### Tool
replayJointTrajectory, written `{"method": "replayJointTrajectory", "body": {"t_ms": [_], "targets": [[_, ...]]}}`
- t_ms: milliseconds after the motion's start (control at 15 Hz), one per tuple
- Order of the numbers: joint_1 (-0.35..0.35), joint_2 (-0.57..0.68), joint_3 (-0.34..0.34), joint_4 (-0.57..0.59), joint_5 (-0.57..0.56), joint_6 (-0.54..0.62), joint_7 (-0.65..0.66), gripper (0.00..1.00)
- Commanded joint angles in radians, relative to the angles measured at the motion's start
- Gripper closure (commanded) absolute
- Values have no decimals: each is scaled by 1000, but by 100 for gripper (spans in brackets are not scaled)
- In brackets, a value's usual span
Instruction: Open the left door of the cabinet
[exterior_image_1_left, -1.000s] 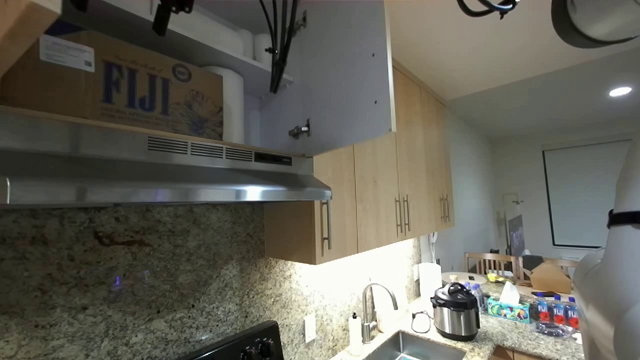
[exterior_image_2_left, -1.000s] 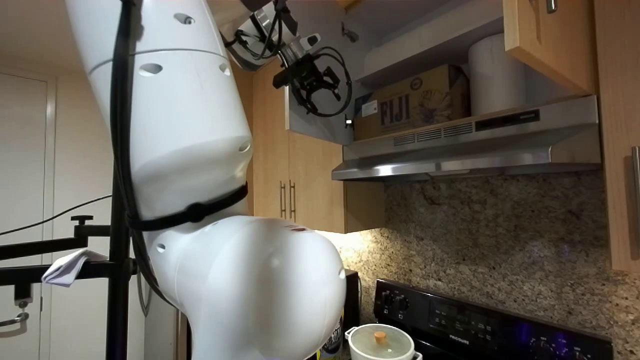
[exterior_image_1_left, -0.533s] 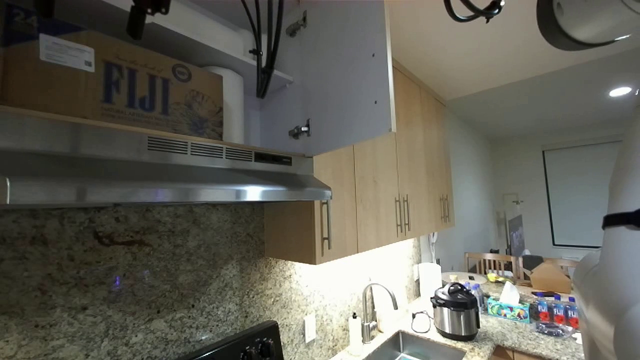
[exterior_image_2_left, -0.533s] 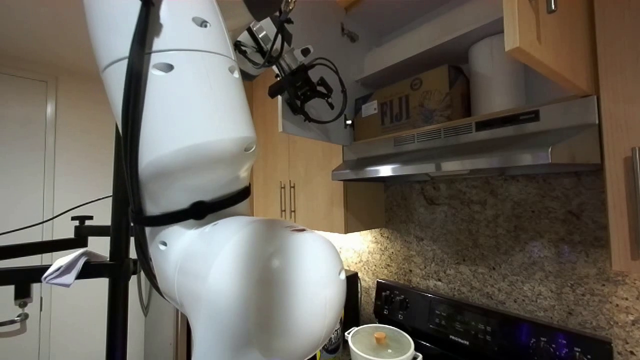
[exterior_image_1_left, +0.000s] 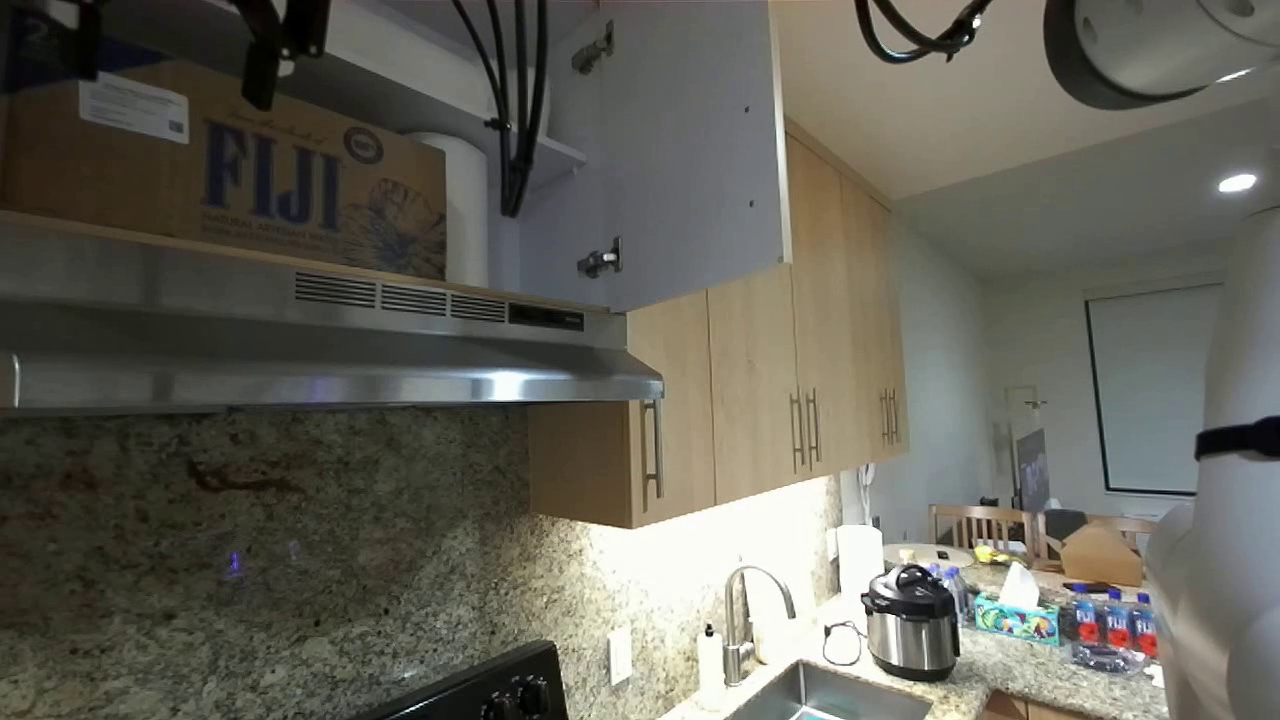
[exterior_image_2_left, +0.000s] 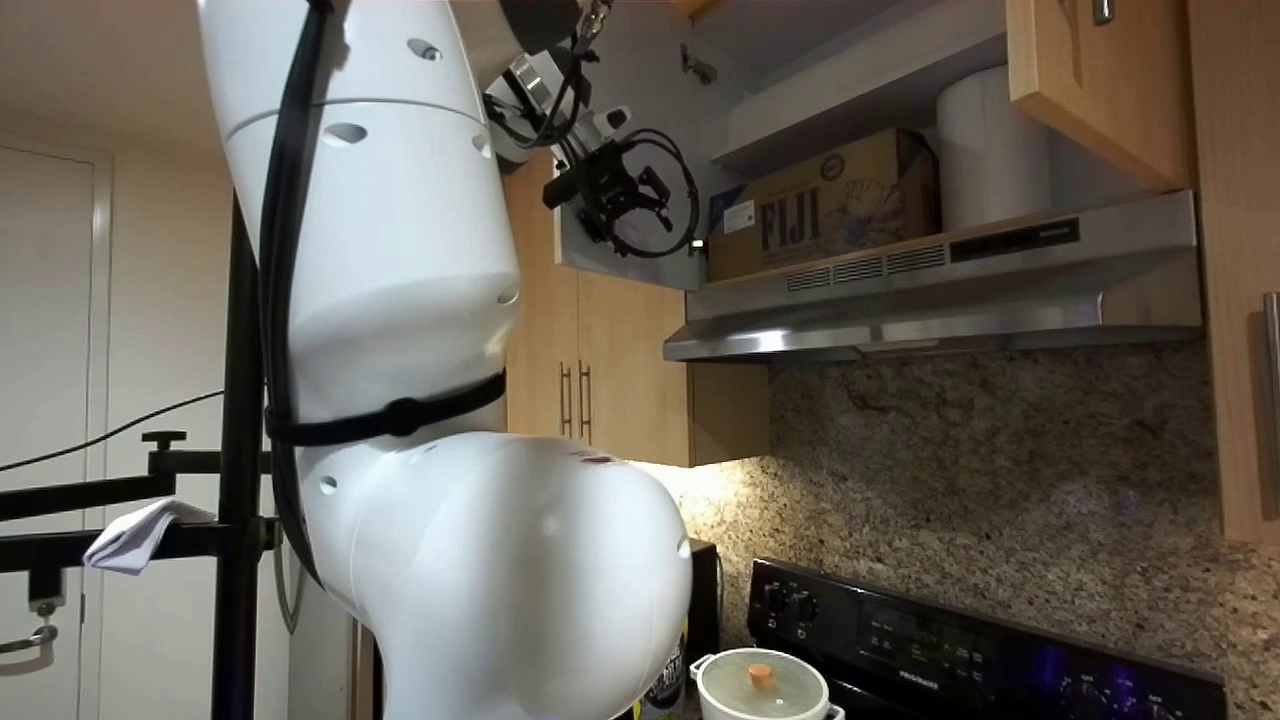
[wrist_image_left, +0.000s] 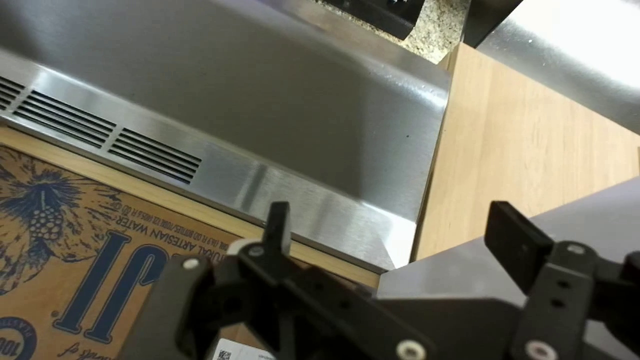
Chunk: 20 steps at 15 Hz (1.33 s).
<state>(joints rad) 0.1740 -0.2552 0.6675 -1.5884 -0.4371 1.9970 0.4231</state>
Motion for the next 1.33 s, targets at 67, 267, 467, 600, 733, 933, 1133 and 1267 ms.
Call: {"method": "replayJointTrajectory", "body": {"t_ms": [67, 267, 467, 600, 733, 933, 1133, 1267], "targets": [[19, -70, -74, -33, 64, -14, 5, 0], [35, -114, -154, -63, 179, -29, -21, 0], [61, -163, -227, -105, 288, -129, -37, 0], [68, -196, -259, -131, 340, -223, -36, 0], [76, -233, -291, -166, 399, -311, -46, 0], [77, -291, -334, -222, 481, -434, -46, 0], [69, -341, -378, -278, 538, -525, -85, 0], [62, -376, -412, -323, 567, -554, -122, 0]]}}
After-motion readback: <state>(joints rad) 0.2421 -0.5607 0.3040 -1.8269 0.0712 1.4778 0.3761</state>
